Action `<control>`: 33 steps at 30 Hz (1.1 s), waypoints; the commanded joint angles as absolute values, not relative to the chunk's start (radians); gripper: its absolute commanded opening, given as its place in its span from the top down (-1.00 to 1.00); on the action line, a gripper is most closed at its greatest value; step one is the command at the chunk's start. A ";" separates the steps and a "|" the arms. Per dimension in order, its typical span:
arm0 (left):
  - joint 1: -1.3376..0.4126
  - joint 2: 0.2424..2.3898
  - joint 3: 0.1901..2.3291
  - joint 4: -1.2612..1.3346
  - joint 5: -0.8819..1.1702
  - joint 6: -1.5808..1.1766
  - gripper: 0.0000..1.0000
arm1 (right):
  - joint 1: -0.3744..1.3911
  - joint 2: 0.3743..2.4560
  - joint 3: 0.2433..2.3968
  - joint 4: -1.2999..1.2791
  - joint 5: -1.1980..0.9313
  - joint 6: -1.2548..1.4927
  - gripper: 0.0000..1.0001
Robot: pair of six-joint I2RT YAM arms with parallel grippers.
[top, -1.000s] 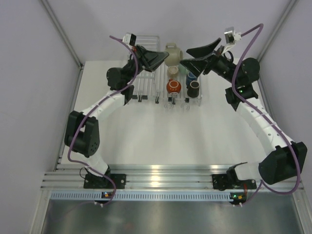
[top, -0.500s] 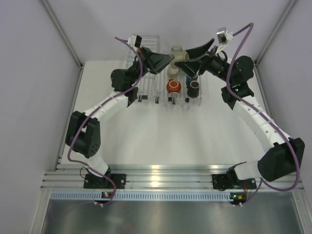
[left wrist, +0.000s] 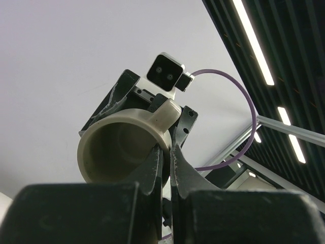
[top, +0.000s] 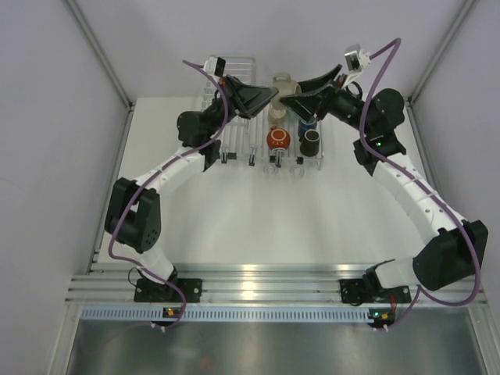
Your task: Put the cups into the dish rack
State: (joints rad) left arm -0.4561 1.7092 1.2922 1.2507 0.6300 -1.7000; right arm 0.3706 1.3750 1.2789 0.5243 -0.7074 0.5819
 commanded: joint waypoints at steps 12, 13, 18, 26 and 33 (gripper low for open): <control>-0.442 1.695 1.279 1.470 0.630 -1.692 -0.63 | 0.348 1.382 1.413 0.335 -0.583 0.430 1.00; -0.436 1.694 1.269 1.470 0.632 -1.683 -0.66 | 0.333 1.387 1.426 0.316 -0.580 0.408 1.00; -0.410 1.646 1.246 1.353 0.686 -1.585 -0.71 | 0.293 1.520 1.641 0.086 -0.536 0.305 1.00; -0.410 1.421 1.342 0.386 0.598 -0.869 -0.77 | 0.307 1.904 2.136 -0.438 -0.361 0.108 1.00; -0.382 1.367 1.327 0.265 0.557 -0.788 -0.79 | 0.359 2.109 2.399 -0.670 -0.215 0.020 1.00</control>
